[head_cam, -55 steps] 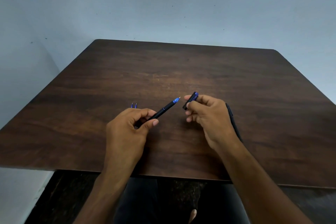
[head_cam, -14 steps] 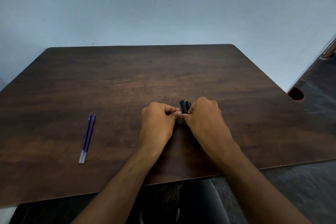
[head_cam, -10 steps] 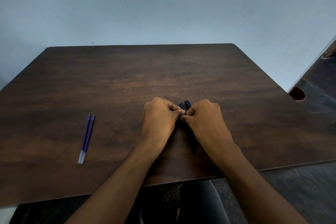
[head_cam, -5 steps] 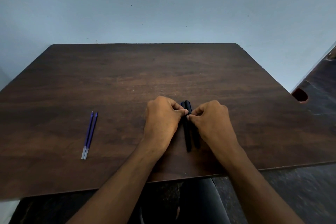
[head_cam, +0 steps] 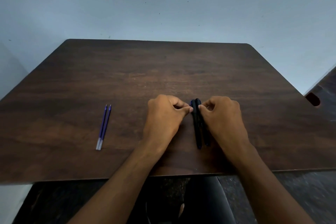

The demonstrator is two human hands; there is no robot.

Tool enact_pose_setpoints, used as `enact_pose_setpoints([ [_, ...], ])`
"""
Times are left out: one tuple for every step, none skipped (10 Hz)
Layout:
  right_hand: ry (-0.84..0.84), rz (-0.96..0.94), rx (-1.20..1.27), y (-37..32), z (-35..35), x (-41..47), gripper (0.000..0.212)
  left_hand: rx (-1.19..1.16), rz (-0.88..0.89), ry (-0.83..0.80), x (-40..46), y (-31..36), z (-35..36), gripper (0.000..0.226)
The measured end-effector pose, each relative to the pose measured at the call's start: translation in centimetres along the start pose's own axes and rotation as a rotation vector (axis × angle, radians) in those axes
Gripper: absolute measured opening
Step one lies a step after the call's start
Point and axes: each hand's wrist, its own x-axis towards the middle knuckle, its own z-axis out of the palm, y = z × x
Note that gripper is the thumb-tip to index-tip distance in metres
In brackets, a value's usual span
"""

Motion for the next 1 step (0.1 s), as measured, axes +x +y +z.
enact_pose_setpoints([
  [0.068,-0.168,-0.063,-0.35,0.09,-0.18,0.018,0.032,0.088,0.020,-0.95,0.02,-2.15,0.004],
])
